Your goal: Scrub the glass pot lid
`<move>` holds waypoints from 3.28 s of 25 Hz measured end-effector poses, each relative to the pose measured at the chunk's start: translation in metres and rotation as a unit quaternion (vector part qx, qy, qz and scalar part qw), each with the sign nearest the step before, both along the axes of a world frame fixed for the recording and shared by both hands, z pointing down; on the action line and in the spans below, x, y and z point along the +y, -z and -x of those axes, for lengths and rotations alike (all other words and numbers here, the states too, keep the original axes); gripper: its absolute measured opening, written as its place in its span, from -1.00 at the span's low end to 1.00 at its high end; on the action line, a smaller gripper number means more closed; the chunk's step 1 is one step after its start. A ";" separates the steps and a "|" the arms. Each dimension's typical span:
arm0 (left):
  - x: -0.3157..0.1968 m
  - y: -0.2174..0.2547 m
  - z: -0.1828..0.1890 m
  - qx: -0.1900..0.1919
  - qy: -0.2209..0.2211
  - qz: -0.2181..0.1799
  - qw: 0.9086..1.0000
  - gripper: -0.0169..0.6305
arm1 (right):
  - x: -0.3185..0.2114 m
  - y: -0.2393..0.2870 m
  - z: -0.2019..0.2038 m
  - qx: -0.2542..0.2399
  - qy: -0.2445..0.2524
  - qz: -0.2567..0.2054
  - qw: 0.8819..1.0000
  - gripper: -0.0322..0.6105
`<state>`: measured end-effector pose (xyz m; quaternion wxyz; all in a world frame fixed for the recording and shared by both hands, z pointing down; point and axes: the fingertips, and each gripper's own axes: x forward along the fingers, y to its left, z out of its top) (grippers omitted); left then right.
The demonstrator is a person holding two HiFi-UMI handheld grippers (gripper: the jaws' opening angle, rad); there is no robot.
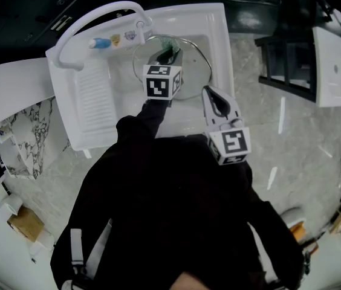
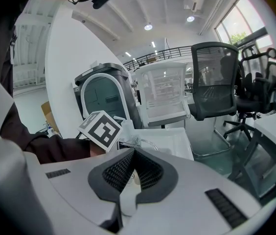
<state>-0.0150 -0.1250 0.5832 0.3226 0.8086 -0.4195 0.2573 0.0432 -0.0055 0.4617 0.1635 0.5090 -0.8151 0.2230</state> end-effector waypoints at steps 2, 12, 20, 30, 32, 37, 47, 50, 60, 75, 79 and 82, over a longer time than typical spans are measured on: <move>0.001 -0.001 -0.002 -0.001 -0.001 0.001 1.000 -0.75 | 0.000 0.000 -0.002 -0.001 -0.002 -0.001 1.000 -0.89; 0.007 0.001 -0.018 -0.001 -0.013 0.002 1.000 -0.75 | 0.002 0.002 -0.013 -0.003 -0.006 -0.003 1.000 -0.89; 0.013 0.003 -0.028 0.002 -0.019 0.004 1.000 -0.75 | 0.003 0.004 -0.020 -0.003 -0.002 -0.008 1.000 -0.89; 0.021 0.006 -0.045 0.011 -0.035 0.009 0.999 -0.75 | 0.006 0.008 -0.027 -0.006 -0.001 -0.010 1.000 -0.89; 0.023 0.006 -0.048 0.012 -0.036 0.011 0.999 -0.75 | 0.007 0.007 -0.029 -0.005 -0.001 -0.010 1.000 -0.89; 0.028 0.007 -0.055 0.012 -0.037 0.013 0.999 -0.75 | 0.010 0.008 -0.034 -0.007 0.001 -0.009 1.000 -0.89; 0.036 0.009 -0.067 0.022 -0.033 0.020 0.999 -0.75 | 0.014 0.007 -0.041 -0.009 0.004 -0.007 1.000 -0.89; 0.043 0.009 -0.073 0.025 -0.036 0.024 0.999 -0.75 | 0.016 0.008 -0.042 -0.009 0.005 -0.008 1.000 -0.89; 0.063 0.005 -0.088 0.034 -0.050 0.039 0.997 -0.75 | 0.027 0.009 -0.047 -0.008 -0.003 -0.008 1.000 -0.89; 0.078 0.015 -0.070 0.055 -0.049 0.044 0.996 -0.75 | 0.041 0.012 -0.033 -0.002 0.002 -0.011 1.000 -0.89; 0.076 0.023 -0.046 0.050 -0.033 0.032 0.998 -0.76 | 0.042 0.013 -0.016 0.000 0.018 -0.015 1.000 -0.89; 0.072 0.025 -0.022 0.046 -0.016 0.026 0.998 -0.76 | 0.038 0.017 0.002 -0.010 0.023 -0.018 1.000 -0.89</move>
